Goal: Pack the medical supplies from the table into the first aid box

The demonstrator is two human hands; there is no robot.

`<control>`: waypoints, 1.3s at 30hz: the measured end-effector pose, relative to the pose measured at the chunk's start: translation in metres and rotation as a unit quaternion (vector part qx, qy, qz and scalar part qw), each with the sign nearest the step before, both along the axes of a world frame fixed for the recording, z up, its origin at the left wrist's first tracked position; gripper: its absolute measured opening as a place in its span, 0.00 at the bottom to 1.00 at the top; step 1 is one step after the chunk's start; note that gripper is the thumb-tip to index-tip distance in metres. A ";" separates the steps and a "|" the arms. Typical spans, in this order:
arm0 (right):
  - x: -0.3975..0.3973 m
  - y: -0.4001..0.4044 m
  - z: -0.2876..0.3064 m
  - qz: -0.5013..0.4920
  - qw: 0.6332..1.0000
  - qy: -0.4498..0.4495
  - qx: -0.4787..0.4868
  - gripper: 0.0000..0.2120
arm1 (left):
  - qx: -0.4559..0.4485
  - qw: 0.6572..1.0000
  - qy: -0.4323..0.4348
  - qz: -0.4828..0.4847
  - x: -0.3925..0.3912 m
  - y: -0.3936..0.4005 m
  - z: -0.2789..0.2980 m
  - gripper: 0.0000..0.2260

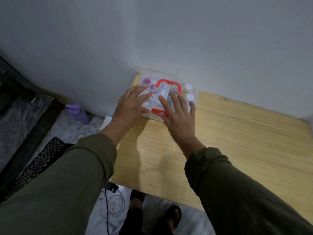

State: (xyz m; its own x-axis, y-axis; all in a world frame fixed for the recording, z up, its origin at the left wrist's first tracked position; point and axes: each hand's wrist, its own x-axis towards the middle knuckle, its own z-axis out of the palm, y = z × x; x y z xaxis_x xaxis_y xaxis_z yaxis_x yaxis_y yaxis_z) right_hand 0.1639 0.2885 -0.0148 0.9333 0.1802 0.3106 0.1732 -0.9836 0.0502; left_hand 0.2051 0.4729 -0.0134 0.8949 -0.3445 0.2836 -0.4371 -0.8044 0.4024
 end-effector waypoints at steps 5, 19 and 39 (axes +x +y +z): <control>-0.006 -0.003 0.003 -0.038 0.999 0.035 0.014 0.41 | -0.003 1.000 0.008 -0.004 -0.005 0.001 0.001 0.27; 0.027 -0.025 0.011 -0.091 0.992 0.087 0.026 0.39 | -0.014 1.000 0.020 -0.004 0.030 -0.015 0.006 0.32; 0.049 -0.032 0.025 -0.081 0.986 0.115 0.089 0.41 | 0.071 0.992 0.106 0.022 0.058 -0.020 0.014 0.38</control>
